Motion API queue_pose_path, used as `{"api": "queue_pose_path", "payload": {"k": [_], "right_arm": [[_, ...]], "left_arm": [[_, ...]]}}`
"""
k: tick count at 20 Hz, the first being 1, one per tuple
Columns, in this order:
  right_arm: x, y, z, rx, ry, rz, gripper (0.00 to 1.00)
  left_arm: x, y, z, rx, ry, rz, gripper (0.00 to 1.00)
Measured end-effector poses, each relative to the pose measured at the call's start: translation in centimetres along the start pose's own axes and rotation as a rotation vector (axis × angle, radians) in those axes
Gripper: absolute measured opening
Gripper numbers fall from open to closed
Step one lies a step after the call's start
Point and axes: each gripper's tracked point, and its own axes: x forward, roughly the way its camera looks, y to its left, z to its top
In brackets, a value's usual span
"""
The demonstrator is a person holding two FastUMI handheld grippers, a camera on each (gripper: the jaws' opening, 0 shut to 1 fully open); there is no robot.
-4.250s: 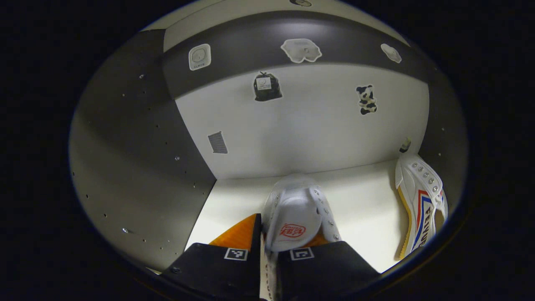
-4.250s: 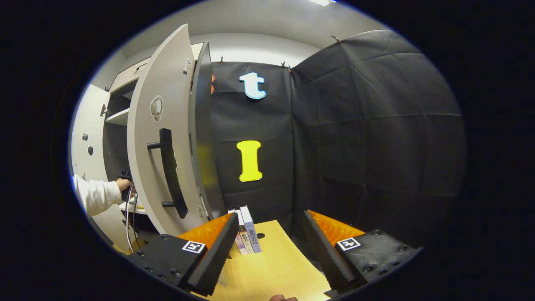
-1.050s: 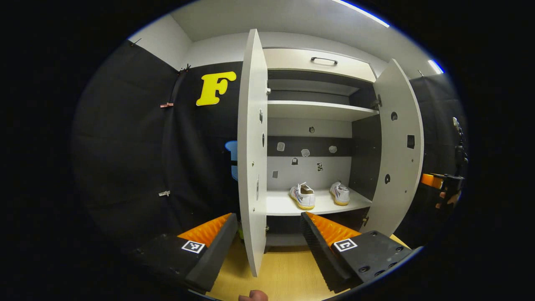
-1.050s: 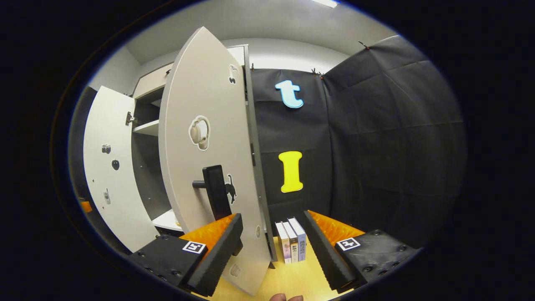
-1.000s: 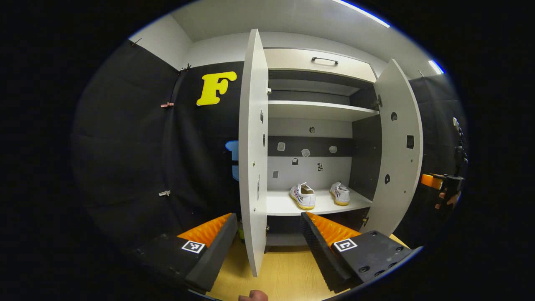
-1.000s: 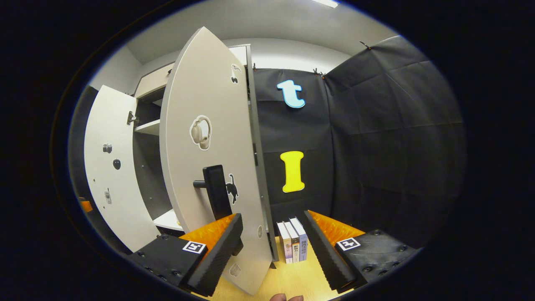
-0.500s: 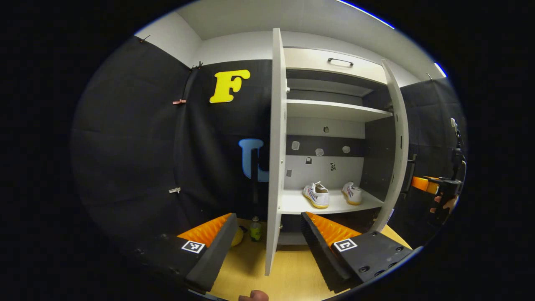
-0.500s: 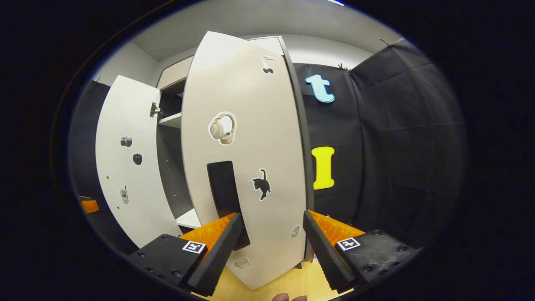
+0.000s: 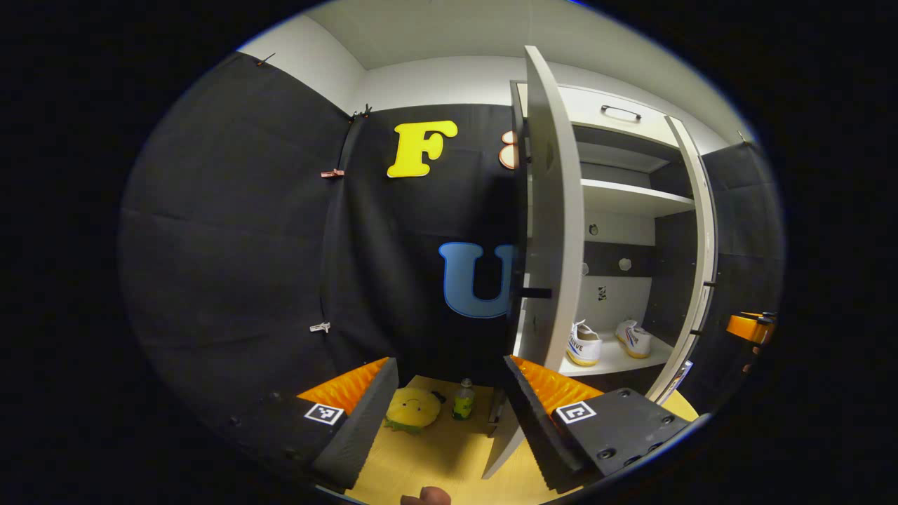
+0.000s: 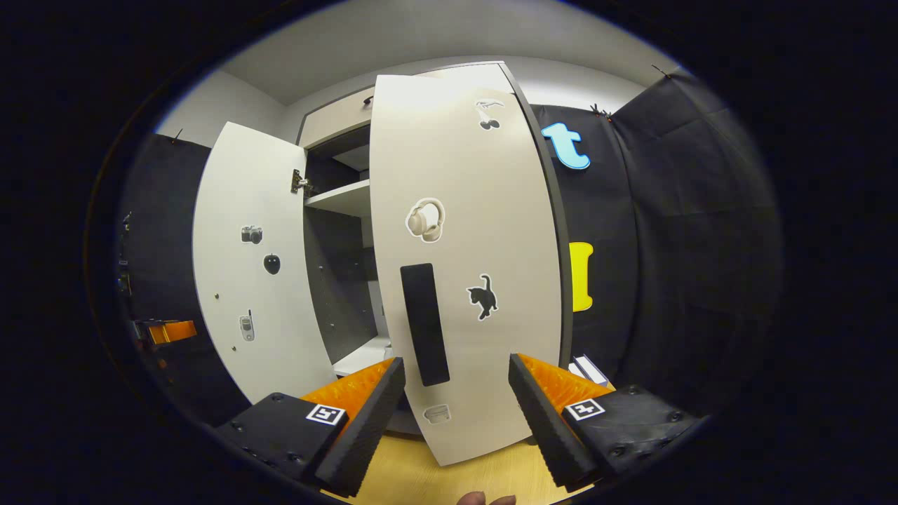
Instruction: Grab one shoe with the right hand and put it into the shoe cabinet, grab the other shoe with the left hand and put it into the shoe cabinet; then close the right door with the right hand and the left door with the left hand.
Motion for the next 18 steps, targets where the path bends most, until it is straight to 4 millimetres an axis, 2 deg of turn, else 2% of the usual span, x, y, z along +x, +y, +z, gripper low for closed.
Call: {"api": "queue_pose_path", "payload": {"k": [5, 8, 12, 18], "right_arm": [[-1.5, -2.6, 0.8, -0.011, -0.012, -0.054, 0.98], [-2.0, -4.2, 1.0, -0.014, -0.011, -0.087, 0.97], [-2.3, -4.9, 1.1, 0.011, -0.008, -0.093, 0.98], [-2.8, -5.8, 1.4, 0.010, -0.012, -0.078, 0.98]], "left_arm": [[4.4, 0.9, -0.9, 0.012, 0.013, 0.017, 0.94], [5.3, 0.2, -0.7, 0.013, 0.011, -0.006, 0.93], [5.2, -0.1, -0.6, 0.038, 0.001, -0.016, 0.93], [4.1, -3.7, -0.6, 0.033, 0.007, -0.045, 0.92]]}}
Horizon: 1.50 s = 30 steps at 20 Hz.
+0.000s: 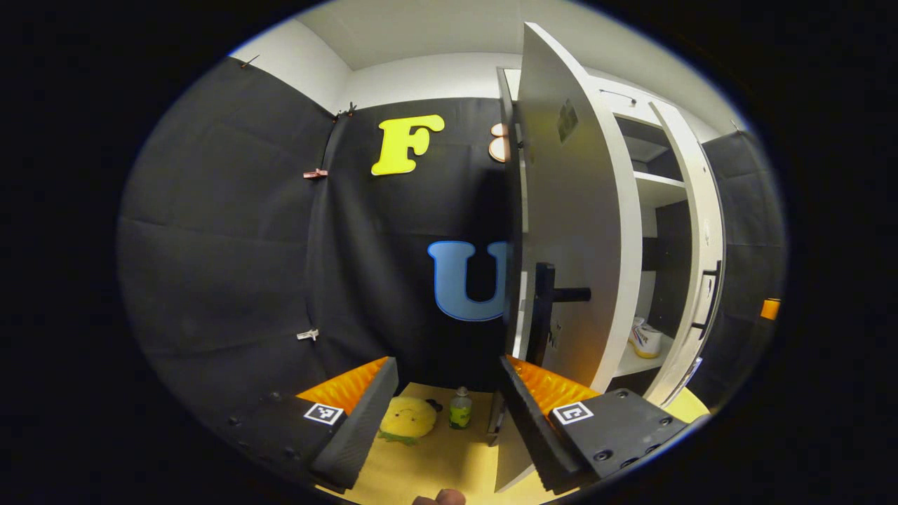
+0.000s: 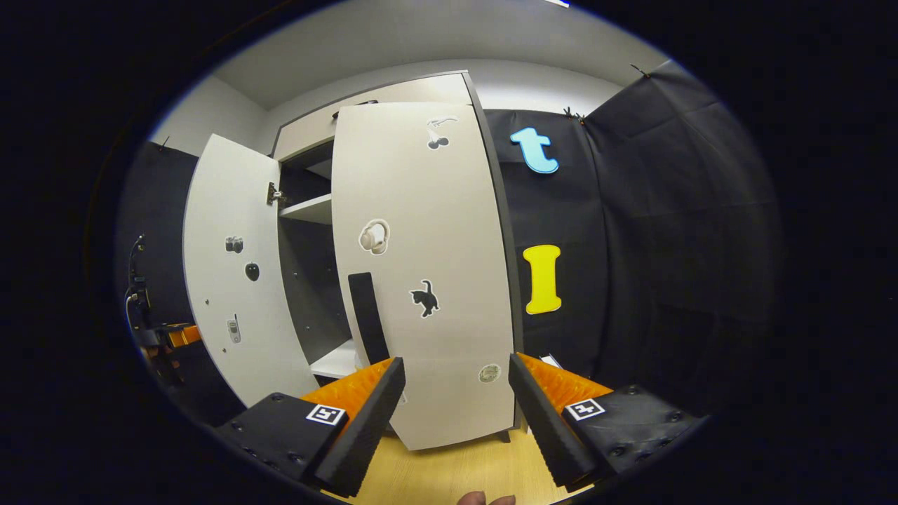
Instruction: Grab one shoe with the right hand and put it into the shoe cabinet, grab the other shoe with the left hand and put it into the shoe cabinet; then close the right door with the right hand and the left door with the left hand.
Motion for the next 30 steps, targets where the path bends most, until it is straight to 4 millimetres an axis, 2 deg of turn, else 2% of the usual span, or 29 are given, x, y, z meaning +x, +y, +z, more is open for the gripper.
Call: {"api": "queue_pose_path", "payload": {"k": [6, 7, 12, 15, 20, 25, 30], "right_arm": [[-1.0, -1.3, 0.9, 0.008, -0.010, 0.007, 0.98], [-1.7, -1.3, 1.9, 0.010, -0.012, 0.005, 0.98], [-2.8, -2.3, 1.9, 0.023, -0.006, 0.016, 0.98], [-3.0, -2.7, 1.9, 0.018, -0.004, 0.025, 0.98], [-3.3, -2.3, 2.0, 0.005, -0.009, 0.042, 0.98], [-3.6, -1.4, 2.2, 0.009, -0.017, 0.063, 0.98], [-4.2, 0.7, 2.7, -0.007, -0.041, 0.086, 0.98]], "left_arm": [[-0.7, -5.9, -0.2, 0.004, -0.005, -0.046, 0.92], [-0.6, -6.8, -0.3, -0.003, -0.002, -0.057, 0.92], [0.3, -11.8, -0.6, -0.017, -0.001, -0.113, 0.91], [0.7, -15.0, -1.1, -0.038, 0.017, -0.162, 0.93], [-0.7, -17.2, -1.2, -0.025, 0.028, -0.183, 0.93], [-2.8, -16.9, -0.8, -0.038, 0.021, -0.177, 0.93], [-5.1, -16.7, -0.2, -0.014, 0.010, -0.178, 0.94]]}}
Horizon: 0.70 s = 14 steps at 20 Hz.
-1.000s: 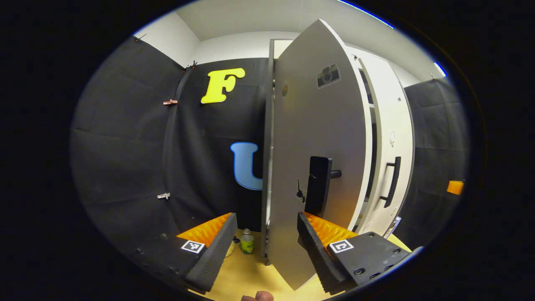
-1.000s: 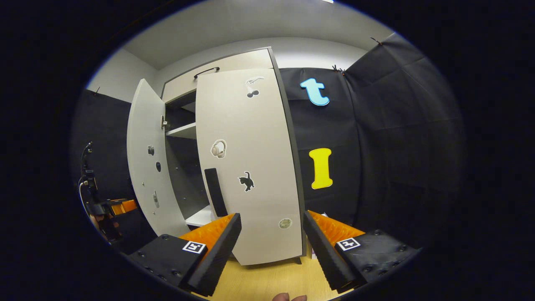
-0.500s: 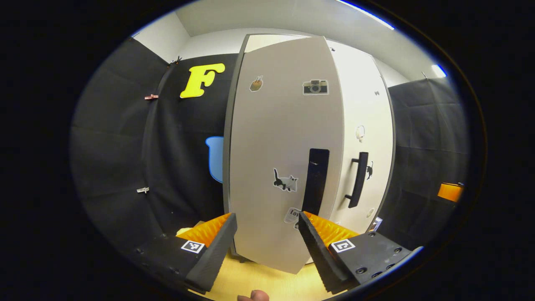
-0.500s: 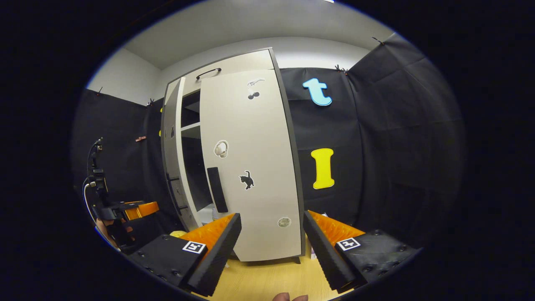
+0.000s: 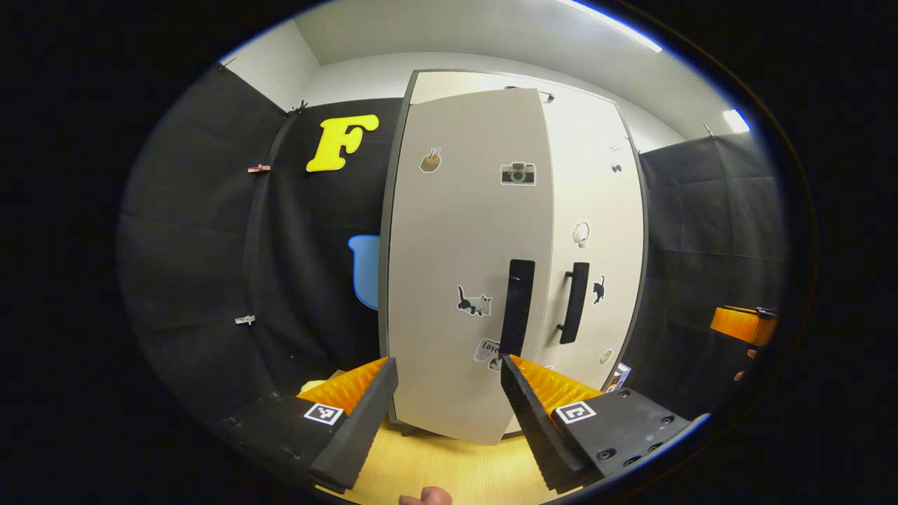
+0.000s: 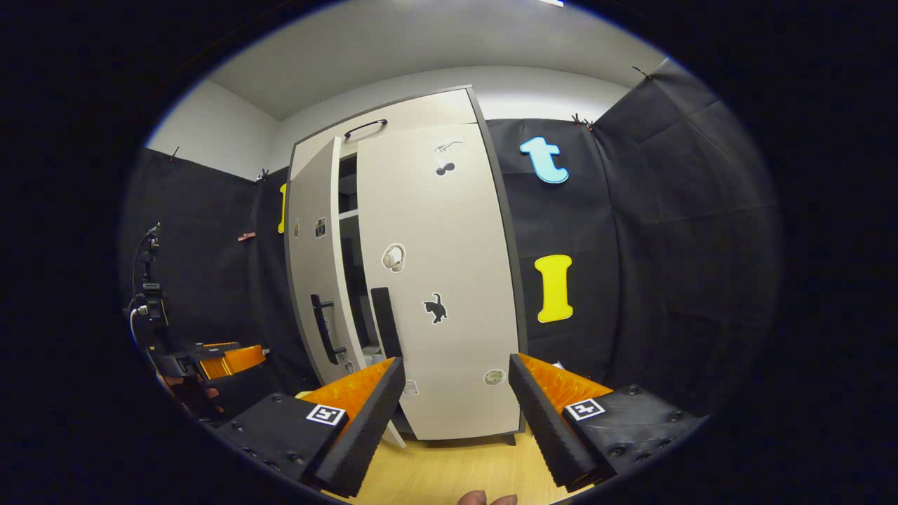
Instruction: Grab one shoe with the right hand and put it into the shoe cabinet, grab the other shoe with the left hand and put it into the shoe cabinet; then close the right door with the right hand and the left door with the left hand.
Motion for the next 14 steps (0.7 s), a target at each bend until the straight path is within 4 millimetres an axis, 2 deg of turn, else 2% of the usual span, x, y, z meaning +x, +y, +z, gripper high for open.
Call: {"api": "queue_pose_path", "payload": {"k": [8, 14], "right_arm": [[-0.6, 2.7, 0.7, -0.072, -0.040, -0.011, 0.97], [-1.1, 3.4, 0.6, -0.102, -0.050, -0.037, 0.98]], "left_arm": [[-3.2, -0.2, 1.1, 0.015, -0.032, -0.029, 0.94], [-4.1, 0.3, 1.3, 0.038, -0.044, -0.027, 0.94]]}}
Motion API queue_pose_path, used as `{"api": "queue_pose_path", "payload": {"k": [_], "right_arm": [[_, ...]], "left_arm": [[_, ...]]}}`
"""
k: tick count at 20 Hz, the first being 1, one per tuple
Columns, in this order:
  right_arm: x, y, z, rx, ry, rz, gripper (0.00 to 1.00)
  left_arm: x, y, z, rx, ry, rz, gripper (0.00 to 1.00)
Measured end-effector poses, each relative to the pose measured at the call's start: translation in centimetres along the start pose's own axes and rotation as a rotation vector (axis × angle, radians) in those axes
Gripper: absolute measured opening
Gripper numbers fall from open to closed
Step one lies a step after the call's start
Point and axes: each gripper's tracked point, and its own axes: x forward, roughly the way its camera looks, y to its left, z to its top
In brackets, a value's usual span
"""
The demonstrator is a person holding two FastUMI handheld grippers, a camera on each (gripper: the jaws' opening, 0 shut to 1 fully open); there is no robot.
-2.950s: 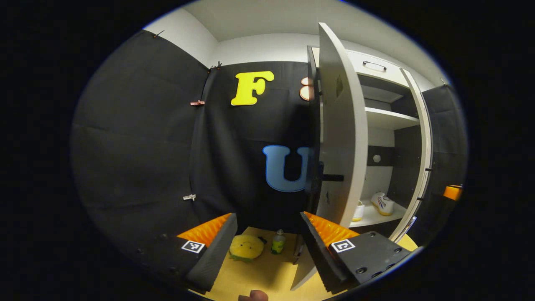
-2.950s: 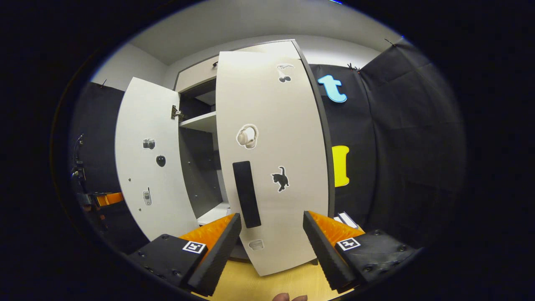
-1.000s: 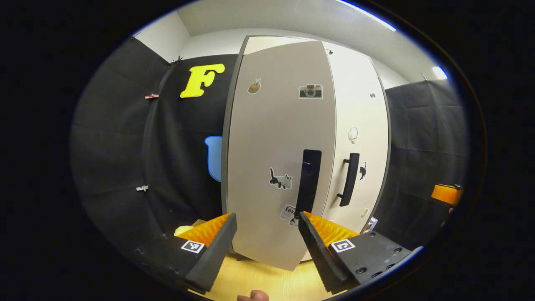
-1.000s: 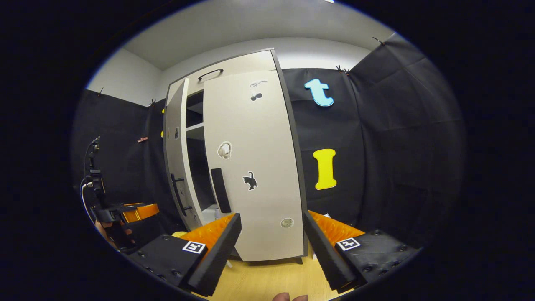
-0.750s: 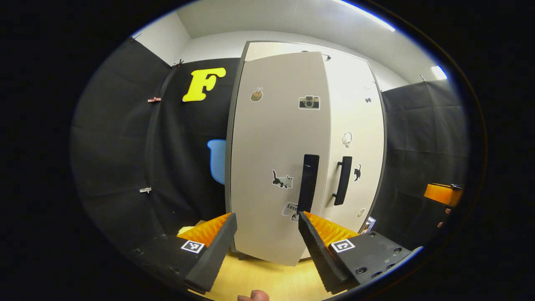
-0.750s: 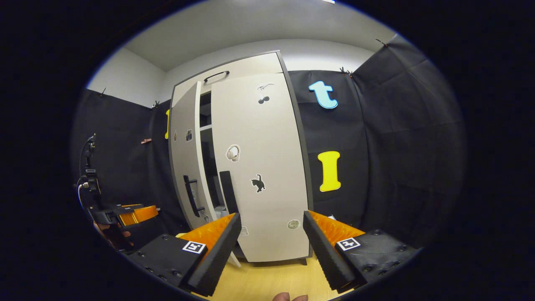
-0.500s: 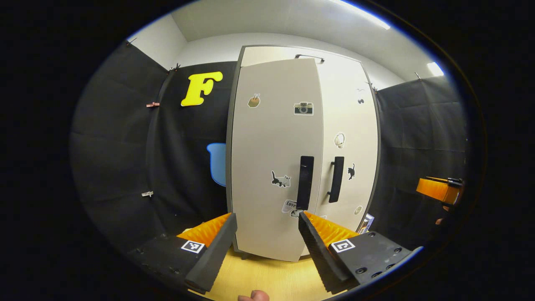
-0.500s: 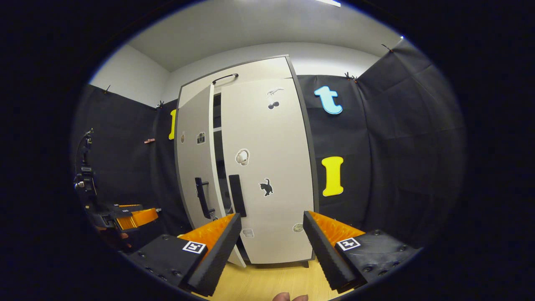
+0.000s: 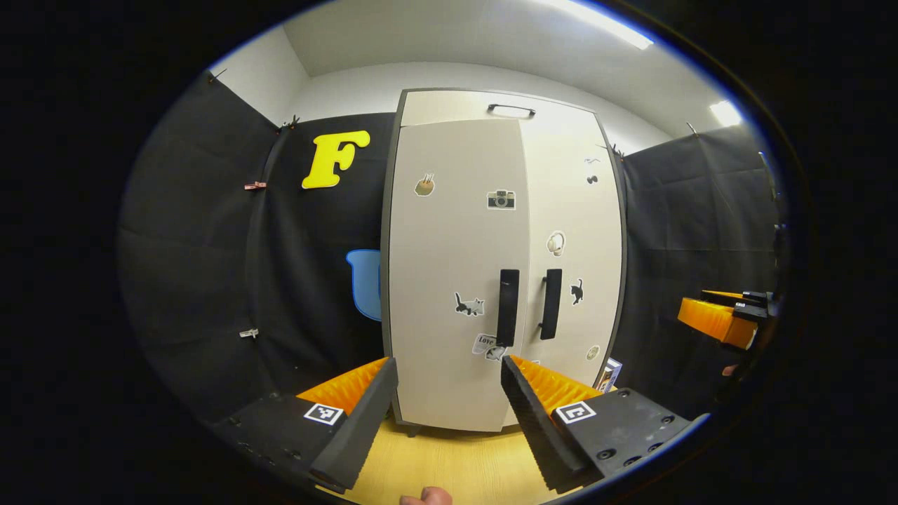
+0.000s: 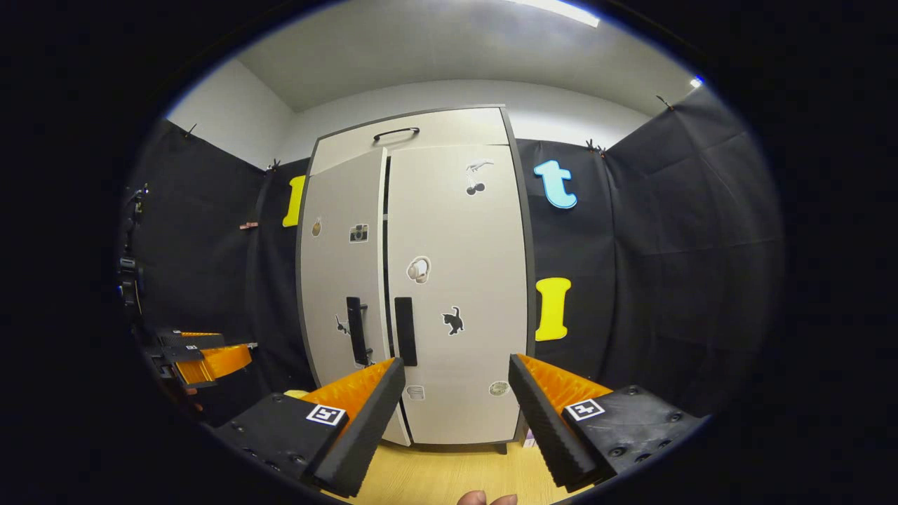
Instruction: Grab one shoe with the right hand and put it into the shoe cabinet, grab the other shoe with the left hand and put it into the shoe cabinet; then close the right door with the right hand and the left door with the left hand.
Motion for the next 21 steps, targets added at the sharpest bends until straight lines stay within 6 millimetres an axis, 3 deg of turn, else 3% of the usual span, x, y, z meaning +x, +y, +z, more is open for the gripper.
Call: {"api": "queue_pose_path", "payload": {"k": [21], "right_arm": [[-0.1, -1.0, -1.9, -0.047, 0.051, -0.058, 0.98]], "left_arm": [[-0.3, 0.2, 0.0, 0.006, -0.001, 0.014, 0.94]]}}
